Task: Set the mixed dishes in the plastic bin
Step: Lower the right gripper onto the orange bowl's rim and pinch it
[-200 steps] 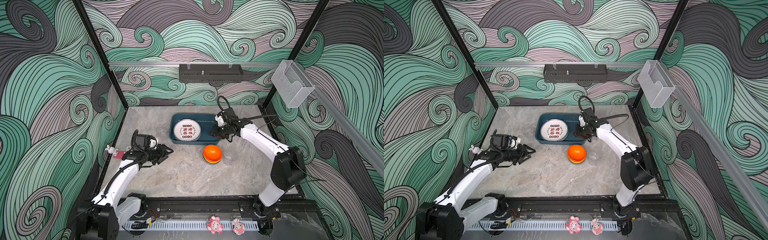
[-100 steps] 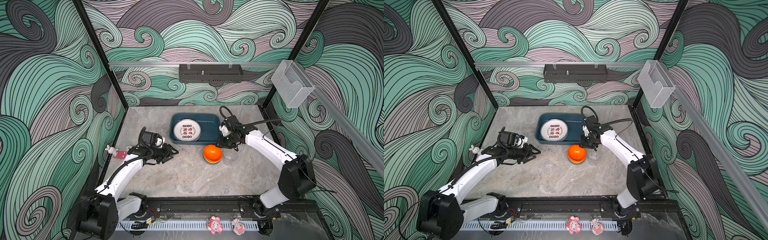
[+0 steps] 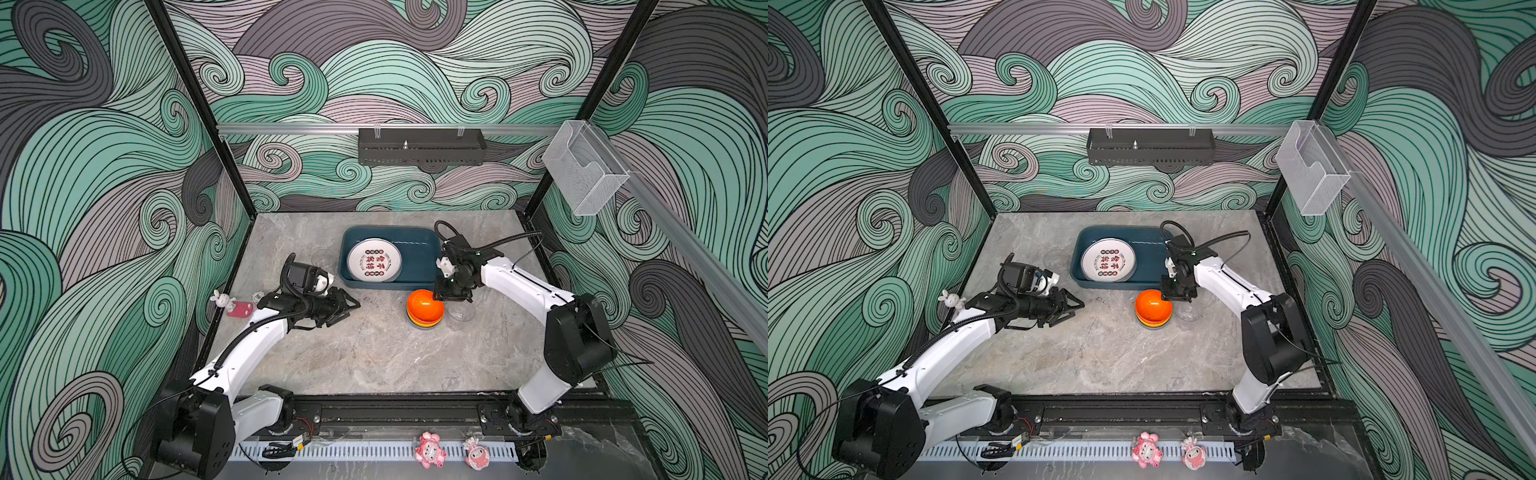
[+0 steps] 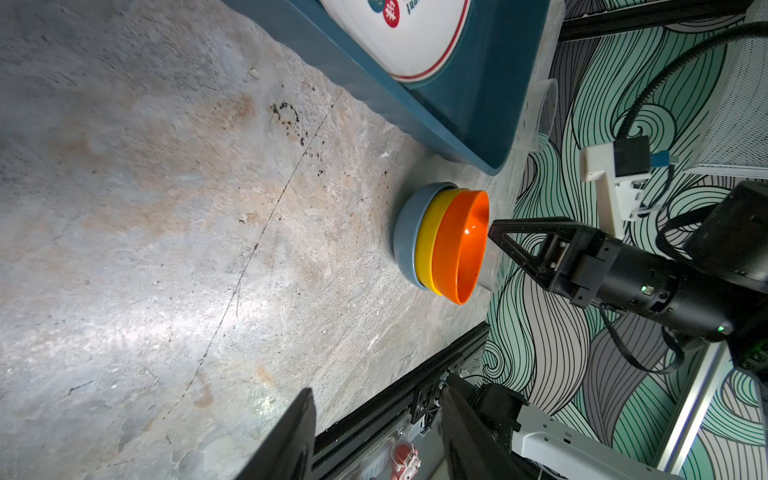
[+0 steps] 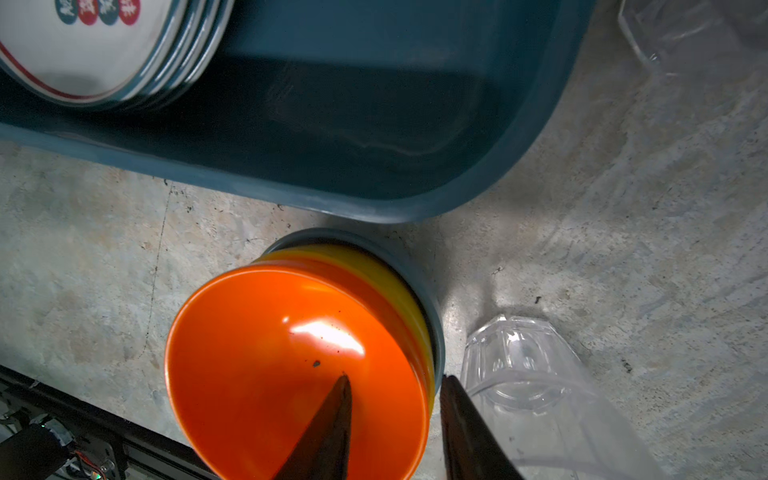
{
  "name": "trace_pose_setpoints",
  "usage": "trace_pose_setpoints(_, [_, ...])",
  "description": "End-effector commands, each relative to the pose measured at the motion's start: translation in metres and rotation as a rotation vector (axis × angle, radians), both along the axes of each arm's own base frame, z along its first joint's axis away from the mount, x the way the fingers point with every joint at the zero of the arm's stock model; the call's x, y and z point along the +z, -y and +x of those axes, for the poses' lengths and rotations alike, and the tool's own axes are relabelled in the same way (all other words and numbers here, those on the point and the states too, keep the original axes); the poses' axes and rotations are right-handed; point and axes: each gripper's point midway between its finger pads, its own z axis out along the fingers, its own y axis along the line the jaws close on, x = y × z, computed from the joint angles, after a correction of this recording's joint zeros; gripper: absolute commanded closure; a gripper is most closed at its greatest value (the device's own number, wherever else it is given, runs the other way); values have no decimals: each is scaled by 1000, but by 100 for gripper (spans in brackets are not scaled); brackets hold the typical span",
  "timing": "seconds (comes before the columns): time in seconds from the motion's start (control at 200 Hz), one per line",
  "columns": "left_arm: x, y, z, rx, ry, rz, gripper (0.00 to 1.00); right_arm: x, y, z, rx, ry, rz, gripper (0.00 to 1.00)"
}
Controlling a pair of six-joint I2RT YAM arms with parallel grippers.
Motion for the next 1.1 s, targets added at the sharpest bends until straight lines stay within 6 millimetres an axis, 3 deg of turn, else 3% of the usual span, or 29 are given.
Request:
trace_pose_setpoints(0.0, [0, 3, 1, -9, 6, -8, 48, 0, 3, 3, 9, 2, -23, 63])
trace_pose_setpoints(0.48, [-9, 2, -3, 1, -12, -10, 48, -12, -3, 1, 18, -31, 1, 69])
trace_pose_setpoints(0.926, [-11, 2, -4, 4, -12, -13, 48, -6, -3, 0, 34, -4, -5, 84])
trace_pose_setpoints(1.096, [-12, 1, -5, 5, -15, -14, 48, -9, -6, -1, 46, -10, -11, 81])
